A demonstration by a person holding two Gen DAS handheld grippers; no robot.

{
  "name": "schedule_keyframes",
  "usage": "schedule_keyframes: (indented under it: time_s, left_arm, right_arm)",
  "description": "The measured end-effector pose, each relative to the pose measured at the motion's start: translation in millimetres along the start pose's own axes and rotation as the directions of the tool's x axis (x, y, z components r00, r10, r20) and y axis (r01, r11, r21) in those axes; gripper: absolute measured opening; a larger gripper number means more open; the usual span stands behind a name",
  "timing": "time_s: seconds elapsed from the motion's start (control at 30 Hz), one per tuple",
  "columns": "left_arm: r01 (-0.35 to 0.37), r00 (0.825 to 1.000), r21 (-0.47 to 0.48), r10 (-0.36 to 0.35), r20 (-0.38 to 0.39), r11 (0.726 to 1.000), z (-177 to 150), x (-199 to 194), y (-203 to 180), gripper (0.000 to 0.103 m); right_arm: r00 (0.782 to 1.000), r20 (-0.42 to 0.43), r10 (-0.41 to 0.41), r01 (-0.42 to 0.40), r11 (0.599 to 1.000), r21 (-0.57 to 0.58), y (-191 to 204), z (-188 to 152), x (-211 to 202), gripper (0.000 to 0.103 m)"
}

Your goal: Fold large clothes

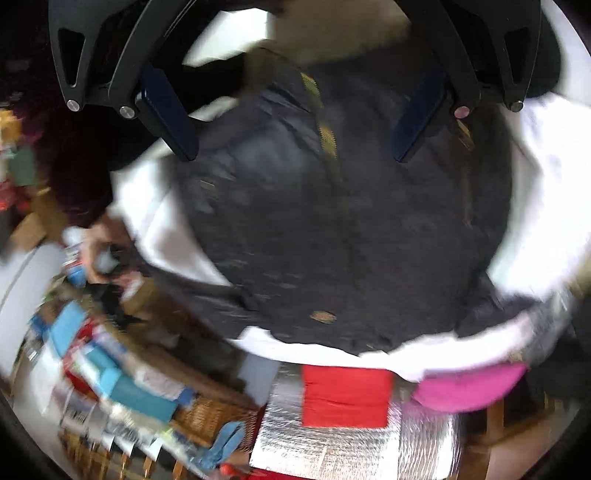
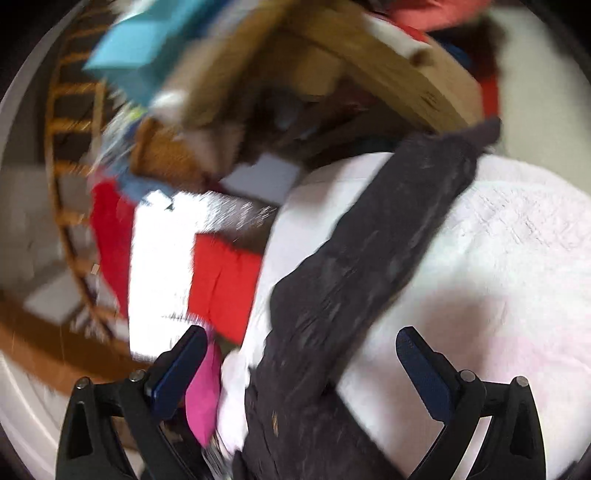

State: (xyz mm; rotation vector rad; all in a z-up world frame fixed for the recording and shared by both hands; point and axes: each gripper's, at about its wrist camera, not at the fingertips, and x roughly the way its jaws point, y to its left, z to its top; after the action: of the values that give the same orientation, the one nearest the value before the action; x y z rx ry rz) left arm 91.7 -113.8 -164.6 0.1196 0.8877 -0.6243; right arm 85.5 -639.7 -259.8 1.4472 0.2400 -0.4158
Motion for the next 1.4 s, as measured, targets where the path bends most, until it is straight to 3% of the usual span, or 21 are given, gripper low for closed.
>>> schedule_keyframes:
  time_s: [0.1,0.23,0.37,0.43,0.47,0.5,0.6,0.7,0.8,0.9,1.0,1.1,1.23,1.33,1.37,1.4]
  left_arm:
    - [-0.211,0.976,0.040,0.208,0.066,0.977,36.9,24.7,12.5,0.103]
    - [-0.356,0.917,-0.039,0.357,0.175,0.934,94.3,67.1,47.0,0.103]
    - [-0.401,0.879,-0.158,0.427,0.212,0.902,133.7,107.5,82.2,0.103]
    - [-0.410,0.875,-0.208,0.448,0.185,0.888,147.7,132.5,100.4,0.103]
    - [-0.414,0.872,-0.225,0.455,0.177,0.882,148.4,138.5,107.9,0.103]
    - [-0.427,0.866,-0.245,0.472,0.166,0.870,149.1,145.8,118.3,0.103]
    - [-0.465,0.845,-0.285,0.516,0.138,0.838,143.8,157.3,140.7,0.103]
    - [-0.464,0.848,-0.340,0.522,0.097,0.818,138.0,161.1,160.7,0.103]
    - [-0.482,0.830,-0.365,0.549,0.103,0.797,139.4,155.6,169.3,0.103]
    - [-0.495,0.808,-0.379,0.574,0.129,0.782,141.3,146.3,177.7,0.103]
    - [-0.506,0.795,-0.389,0.591,0.138,0.770,141.8,138.1,184.3,0.103]
    - [-0.516,0.786,-0.395,0.603,0.134,0.760,143.2,135.3,188.8,0.103]
    - [-0.529,0.769,-0.416,0.625,0.135,0.740,143.8,127.3,199.6,0.103]
    - [-0.536,0.754,-0.436,0.642,0.136,0.723,143.1,119.7,208.8,0.103]
    - [-0.536,0.752,-0.444,0.645,0.136,0.718,143.3,117.3,212.7,0.103]
    - [-0.535,0.751,-0.449,0.646,0.134,0.715,143.2,115.8,215.9,0.103]
  right_arm:
    - [0.999,0.035,-0.015,0.013,0.997,0.077,-20.2,13.6,20.7,0.103]
    - [0.990,0.071,-0.123,0.114,0.987,0.111,-32.8,33.5,51.3,0.098]
    - [0.970,0.094,-0.223,0.207,0.966,0.157,-44.4,47.7,73.6,0.083]
    - [0.957,0.139,-0.253,0.231,0.961,0.154,-43.7,55.0,80.4,0.072]
    - [0.952,0.150,-0.266,0.245,0.959,0.146,-42.7,57.5,81.3,0.055]
    - [0.947,0.155,-0.281,0.261,0.956,0.135,-42.0,60.1,85.9,0.027]
    - [0.947,0.143,-0.286,0.266,0.953,0.146,-48.8,60.9,96.4,0.021]
    - [0.945,0.169,-0.279,0.270,0.960,0.074,-28.1,57.4,94.4,0.018]
    - [0.954,0.220,-0.203,0.218,0.975,-0.050,13.9,43.5,82.2,0.017]
    - [0.972,0.211,-0.106,0.144,0.974,-0.175,55.3,20.9,73.9,0.017]
    - [0.986,0.168,-0.018,0.077,0.934,-0.349,103.0,-15.5,71.1,0.017]
    - [0.996,0.085,0.036,0.012,0.866,-0.500,142.3,-60.4,81.4,0.017]
    - [0.995,-0.087,0.044,-0.091,0.739,-0.667,181.7,-137.6,112.7,0.017]
    - [0.968,-0.252,0.011,-0.189,0.690,-0.698,186.5,-189.2,145.4,0.017]
    - [0.954,-0.301,0.001,-0.218,0.693,-0.687,184.9,-202.7,151.1,0.017]
    - [0.924,-0.383,-0.021,-0.256,0.708,-0.658,178.6,-221.0,166.7,0.017]
